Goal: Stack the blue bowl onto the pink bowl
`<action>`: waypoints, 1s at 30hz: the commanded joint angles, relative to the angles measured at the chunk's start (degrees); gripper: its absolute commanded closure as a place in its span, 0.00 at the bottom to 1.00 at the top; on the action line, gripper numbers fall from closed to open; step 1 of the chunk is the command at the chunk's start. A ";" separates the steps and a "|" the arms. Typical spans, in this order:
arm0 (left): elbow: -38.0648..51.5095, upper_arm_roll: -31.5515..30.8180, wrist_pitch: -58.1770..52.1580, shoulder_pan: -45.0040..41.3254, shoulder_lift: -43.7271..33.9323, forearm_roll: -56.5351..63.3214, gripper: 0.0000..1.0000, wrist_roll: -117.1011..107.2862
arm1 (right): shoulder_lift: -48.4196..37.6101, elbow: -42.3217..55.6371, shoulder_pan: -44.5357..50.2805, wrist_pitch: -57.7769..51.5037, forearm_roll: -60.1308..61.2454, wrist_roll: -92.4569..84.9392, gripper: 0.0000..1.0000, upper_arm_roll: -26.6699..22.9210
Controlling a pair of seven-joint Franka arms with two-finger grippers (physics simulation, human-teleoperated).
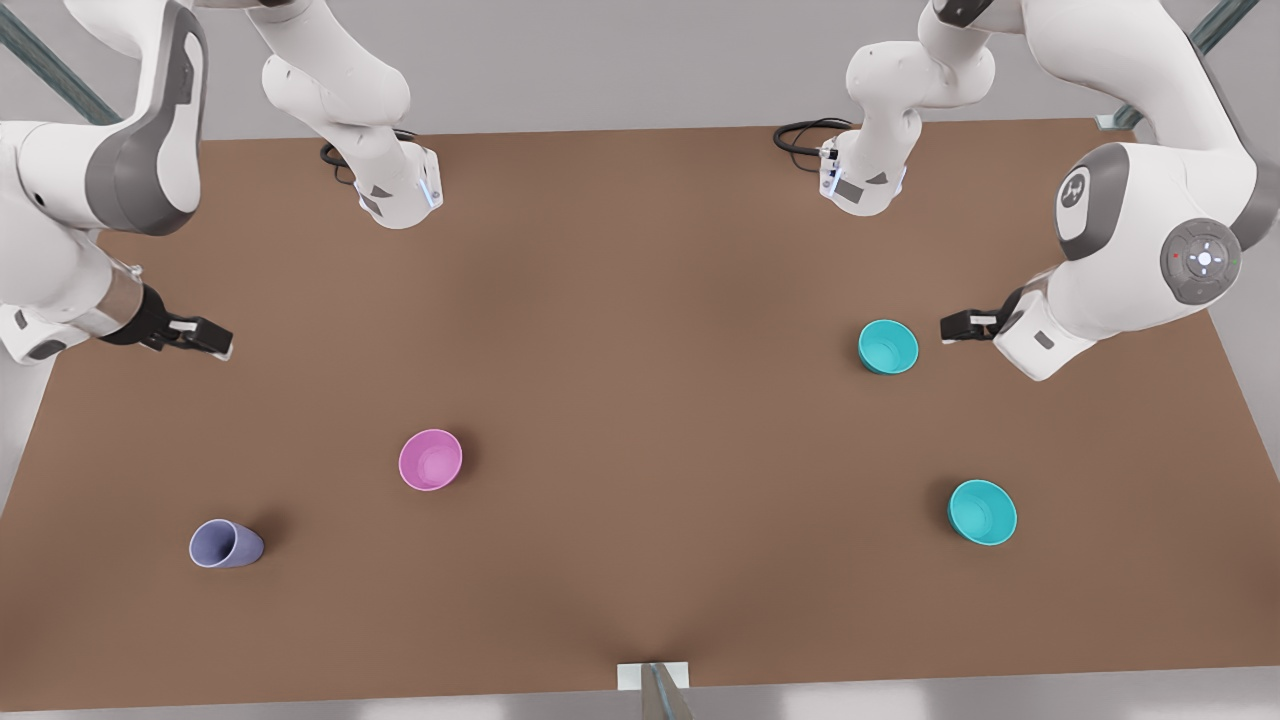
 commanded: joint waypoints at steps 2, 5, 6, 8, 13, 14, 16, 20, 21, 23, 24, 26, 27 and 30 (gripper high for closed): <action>0.02 -0.02 0.02 -0.01 -0.06 0.09 0.00 -3.63 | -0.05 0.03 -0.06 1.53 -0.02 0.16 0.00 0.04; 0.02 -0.02 0.02 -0.01 -0.06 0.00 0.00 -3.63 | 7.76 4.86 0.21 1.09 1.21 0.07 0.00 0.30; 0.02 -0.02 0.02 -0.01 -0.06 0.00 0.00 -3.63 | 12.84 6.61 0.99 1.70 1.12 0.16 0.00 0.48; 0.02 -0.02 -0.77 -0.01 -0.06 0.00 0.00 -3.63 | 24.63 6.80 3.98 12.06 1.30 1.57 0.00 0.48; 0.02 -0.02 -0.77 -0.01 0.11 0.09 0.00 -3.63 | 35.98 6.27 7.76 30.10 3.93 4.12 0.00 0.66; 0.02 -0.02 -0.77 -0.01 0.11 0.09 0.00 -3.72 | 37.03 5.83 8.12 31.76 4.64 4.12 0.00 0.66; 0.02 -0.02 -0.77 -0.01 0.20 0.00 0.00 -3.72 | 37.56 4.16 8.73 34.49 5.34 4.12 0.00 0.66; 0.02 -0.02 -0.77 -0.01 0.38 0.00 0.00 -3.72 | 38.18 3.99 9.61 35.54 7.10 4.12 0.00 0.66; 0.02 -0.02 -0.77 -0.01 0.38 0.00 0.00 -3.72 | 38.18 3.99 9.61 35.55 7.01 4.12 0.00 0.66; 0.02 -0.02 -0.77 -0.01 0.47 0.09 0.00 -3.72 | 35.99 1.79 9.44 34.84 7.10 3.94 0.00 0.66; 0.02 -0.02 -0.77 -0.09 0.47 0.09 0.00 -3.72 | 33.70 -0.40 9.26 34.49 7.10 3.33 0.00 0.57; 0.02 -0.02 -0.77 -0.01 0.47 0.09 0.00 -3.72 | 31.16 -3.91 9.00 34.05 7.10 3.24 0.00 0.57; 0.02 -0.02 -0.86 -0.01 0.47 0.09 0.00 -3.72 | 30.71 -5.42 9.00 34.05 7.19 3.33 0.00 0.57; 0.02 -0.02 -0.86 -0.01 0.82 0.09 0.00 -3.72 | 31.32 -7.00 9.17 34.14 7.10 3.33 0.00 0.57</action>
